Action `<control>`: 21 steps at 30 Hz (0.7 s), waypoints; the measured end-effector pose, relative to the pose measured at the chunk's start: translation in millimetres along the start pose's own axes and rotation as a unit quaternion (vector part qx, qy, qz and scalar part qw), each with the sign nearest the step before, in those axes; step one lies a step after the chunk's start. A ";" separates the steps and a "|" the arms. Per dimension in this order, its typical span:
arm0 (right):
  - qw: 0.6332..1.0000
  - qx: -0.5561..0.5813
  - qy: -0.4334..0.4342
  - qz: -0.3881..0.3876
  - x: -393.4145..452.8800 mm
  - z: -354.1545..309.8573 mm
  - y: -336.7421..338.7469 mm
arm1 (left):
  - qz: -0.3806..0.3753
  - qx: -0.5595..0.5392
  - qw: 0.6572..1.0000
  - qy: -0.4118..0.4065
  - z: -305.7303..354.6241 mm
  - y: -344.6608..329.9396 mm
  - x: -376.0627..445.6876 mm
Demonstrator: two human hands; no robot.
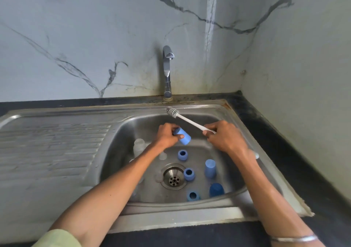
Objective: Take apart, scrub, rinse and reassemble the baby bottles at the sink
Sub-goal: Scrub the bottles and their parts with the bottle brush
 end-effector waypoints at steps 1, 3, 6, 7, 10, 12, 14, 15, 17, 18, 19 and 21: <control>1.000 -0.001 0.002 0.001 -0.6 -1.4 -0.9 | 0.011 -0.012 1.000 0.013 -7.9 14.0 -1.5; 1.000 0.001 0.008 0.004 -1.2 -3.4 -2.4 | 0.020 -0.058 0.997 0.045 -27.8 39.8 -3.4; 1.000 0.010 0.021 0.000 -0.2 -5.7 -6.2 | 0.028 -0.151 0.984 0.092 -56.3 75.6 -12.6; 1.000 0.016 0.026 -0.007 0.2 -5.8 -7.3 | 0.039 -0.181 0.977 0.107 -64.2 85.0 -13.3; 0.998 0.016 0.039 -0.038 0.1 -8.8 -13.1 | 0.061 -0.297 0.942 0.145 -80.8 108.9 -20.8; 0.997 0.009 0.047 -0.054 -0.3 -10.3 -16.9 | 0.058 -0.367 0.915 0.156 -85.1 114.5 -24.5; 0.996 -0.001 0.051 -0.066 -0.2 -12.4 -20.9 | 0.048 -0.415 0.896 0.150 -85.4 115.3 -27.9; 0.996 -0.006 0.052 -0.069 0.2 -12.7 -21.9 | 0.038 -0.429 0.891 0.146 -83.5 113.5 -28.6; 0.995 -0.016 0.059 -0.073 0.6 -14.6 -22.2 | 0.005 -0.437 0.889 0.136 -78.1 108.7 -29.1; 0.995 -0.018 0.066 -0.069 0.6 -16.1 -21.9 | -0.014 -0.437 0.890 0.129 -74.4 106.5 -29.6; 0.995 -0.021 0.071 -0.060 0.2 -18.2 -20.1 | -0.033 -0.435 0.891 0.124 -70.4 104.2 -31.0; 0.996 -0.038 0.075 -0.025 -1.9 -22.4 -13.5 | -0.071 -0.441 0.886 0.124 -63.2 98.3 -34.6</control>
Point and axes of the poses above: each hand's wrist, its own x-axis towards the middle knuckle, its own y-axis out of the back of the hand, z = x × y, the point moved 5 cm from there along x, towards the middle knuckle, and after that the axes turned 13 degrees about y, right-handed, at the moved point
